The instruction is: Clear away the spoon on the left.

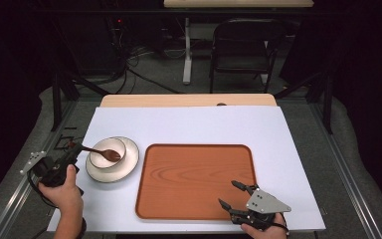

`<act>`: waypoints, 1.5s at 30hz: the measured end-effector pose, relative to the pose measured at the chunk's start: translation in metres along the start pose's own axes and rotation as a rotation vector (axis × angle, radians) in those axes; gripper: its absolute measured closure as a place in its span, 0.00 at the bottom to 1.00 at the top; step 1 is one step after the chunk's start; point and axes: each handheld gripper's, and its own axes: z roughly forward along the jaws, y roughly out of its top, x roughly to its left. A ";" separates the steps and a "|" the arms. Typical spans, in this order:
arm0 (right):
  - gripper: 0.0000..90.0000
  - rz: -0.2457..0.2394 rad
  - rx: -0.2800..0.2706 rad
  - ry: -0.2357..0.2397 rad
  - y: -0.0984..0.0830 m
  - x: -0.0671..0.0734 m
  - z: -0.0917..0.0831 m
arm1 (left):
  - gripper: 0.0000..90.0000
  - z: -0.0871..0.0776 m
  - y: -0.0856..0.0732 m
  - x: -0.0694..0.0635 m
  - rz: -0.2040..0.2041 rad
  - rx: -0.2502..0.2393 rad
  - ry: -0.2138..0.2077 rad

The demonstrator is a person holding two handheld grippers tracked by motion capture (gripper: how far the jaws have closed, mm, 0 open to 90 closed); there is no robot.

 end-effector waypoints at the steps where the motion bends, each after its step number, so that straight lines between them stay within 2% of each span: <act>1: 0.36 -0.001 0.000 0.001 0.000 0.000 0.000 | 0.94 -0.001 0.001 -0.005 0.031 0.005 -0.003; 2: 0.36 -0.001 0.000 0.001 0.000 0.000 0.000 | 0.94 -0.001 0.001 -0.005 0.031 0.005 -0.003; 3: 0.36 -0.001 -0.001 0.000 0.000 0.000 0.000 | 0.94 -0.001 0.001 -0.010 0.058 0.001 -0.009; 4: 0.36 -0.003 -0.001 -0.001 0.000 0.000 0.000 | 0.94 -0.001 0.001 -0.010 0.058 0.001 -0.009; 5: 0.36 -0.002 -0.002 -0.001 0.000 0.000 0.000 | 0.94 -0.002 0.003 -0.014 0.090 0.001 -0.002; 7: 0.36 -0.004 -0.002 -0.001 0.000 0.000 0.000 | 0.94 -0.003 0.004 -0.018 0.119 -0.003 -0.003; 8: 0.36 -0.004 -0.002 -0.001 0.000 0.000 0.000 | 0.94 -0.003 0.004 -0.018 0.119 -0.003 -0.003; 9: 0.36 0.000 -0.003 -0.002 0.000 0.000 -0.001 | 0.94 -0.006 0.006 -0.022 0.150 -0.009 0.004; 12: 0.36 -0.001 -0.003 -0.002 0.000 0.000 -0.001 | 0.94 -0.010 0.010 -0.028 0.189 -0.019 0.008; 14: 0.36 -0.001 -0.003 -0.001 0.000 0.000 -0.001 | 0.94 -0.011 0.011 -0.030 0.198 -0.025 0.010; 15: 0.36 -0.001 -0.003 -0.001 0.000 0.000 -0.001 | 0.94 -0.015 0.014 -0.034 0.218 -0.031 0.008; 18: 0.36 -0.002 -0.004 -0.001 0.000 0.000 -0.001 | 0.94 -0.018 0.016 -0.038 0.229 -0.042 0.004; 23: 0.36 -0.003 -0.006 -0.001 0.001 0.000 -0.001 | 0.94 -0.031 0.025 -0.051 0.268 -0.072 -0.007; 28: 0.36 -0.004 -0.006 -0.001 0.001 0.000 -0.001 | 0.94 -0.039 0.031 -0.058 0.274 -0.080 -0.022; 32: 0.36 -0.005 -0.008 -0.001 0.001 0.000 -0.001 | 0.94 -0.045 0.035 -0.063 0.263 -0.077 -0.044; 33: 0.36 -0.005 -0.008 -0.001 0.001 -0.001 -0.001 | 0.94 -0.047 0.036 -0.064 0.247 -0.084 -0.061; 36: 0.36 -0.006 -0.009 -0.002 0.001 -0.001 -0.002 | 0.94 -0.049 0.037 -0.067 0.240 -0.083 -0.067; 39: 0.36 -0.015 -0.012 -0.002 0.001 0.000 -0.002 | 0.94 -0.051 0.038 -0.072 0.240 -0.062 -0.097; 44: 0.36 -0.017 -0.011 -0.002 0.001 0.000 -0.002 | 0.94 -0.050 0.037 -0.080 0.254 -0.038 -0.123; 45: 0.36 -0.015 -0.011 -0.002 0.001 0.000 -0.002 | 0.94 -0.049 0.036 -0.084 0.251 -0.019 -0.141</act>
